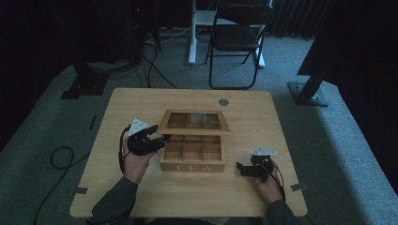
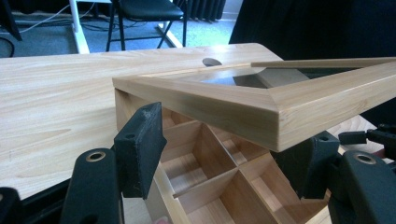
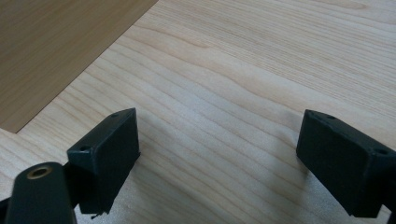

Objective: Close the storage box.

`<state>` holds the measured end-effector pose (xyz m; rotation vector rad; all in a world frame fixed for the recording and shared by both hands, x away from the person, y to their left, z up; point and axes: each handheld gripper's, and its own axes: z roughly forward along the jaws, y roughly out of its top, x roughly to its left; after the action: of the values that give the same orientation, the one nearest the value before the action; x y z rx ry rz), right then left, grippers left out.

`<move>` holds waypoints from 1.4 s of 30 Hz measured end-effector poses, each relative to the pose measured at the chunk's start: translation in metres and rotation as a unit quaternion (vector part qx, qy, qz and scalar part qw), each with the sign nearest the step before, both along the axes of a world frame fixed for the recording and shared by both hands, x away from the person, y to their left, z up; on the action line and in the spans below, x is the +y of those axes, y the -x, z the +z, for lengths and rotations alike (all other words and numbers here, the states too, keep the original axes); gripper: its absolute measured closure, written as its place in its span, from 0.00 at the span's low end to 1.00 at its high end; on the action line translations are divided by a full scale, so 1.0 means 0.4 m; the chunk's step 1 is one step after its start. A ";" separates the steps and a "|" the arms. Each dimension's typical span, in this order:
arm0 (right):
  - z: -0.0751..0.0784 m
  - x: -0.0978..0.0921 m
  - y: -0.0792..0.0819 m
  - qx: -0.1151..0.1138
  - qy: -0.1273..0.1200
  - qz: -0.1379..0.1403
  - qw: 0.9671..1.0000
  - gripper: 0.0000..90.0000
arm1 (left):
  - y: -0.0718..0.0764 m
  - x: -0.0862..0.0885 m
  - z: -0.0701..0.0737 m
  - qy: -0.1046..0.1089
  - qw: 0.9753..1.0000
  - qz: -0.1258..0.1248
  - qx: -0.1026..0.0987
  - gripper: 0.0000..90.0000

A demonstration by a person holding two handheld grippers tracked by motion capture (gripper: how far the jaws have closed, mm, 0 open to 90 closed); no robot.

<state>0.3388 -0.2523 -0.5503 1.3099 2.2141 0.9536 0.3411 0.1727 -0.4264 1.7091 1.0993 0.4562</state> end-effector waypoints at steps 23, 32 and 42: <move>0.000 0.000 0.001 0.000 0.001 0.003 1.000 0.14 | 0.038 0.009 -0.032 -0.013 1.000 -0.004 0.005 0.38; 0.000 0.001 0.001 0.000 0.000 0.001 1.000 0.14 | 0.052 0.016 -0.043 -0.014 1.000 -0.005 0.007 0.38; 0.000 0.001 0.001 0.001 0.000 0.002 1.000 0.14 | 0.069 0.017 -0.060 -0.016 1.000 -0.015 0.014 0.38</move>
<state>0.3382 -0.2520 -0.5503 1.3079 2.2178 0.9542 0.3137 0.1796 -0.4504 1.7610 1.0903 0.4351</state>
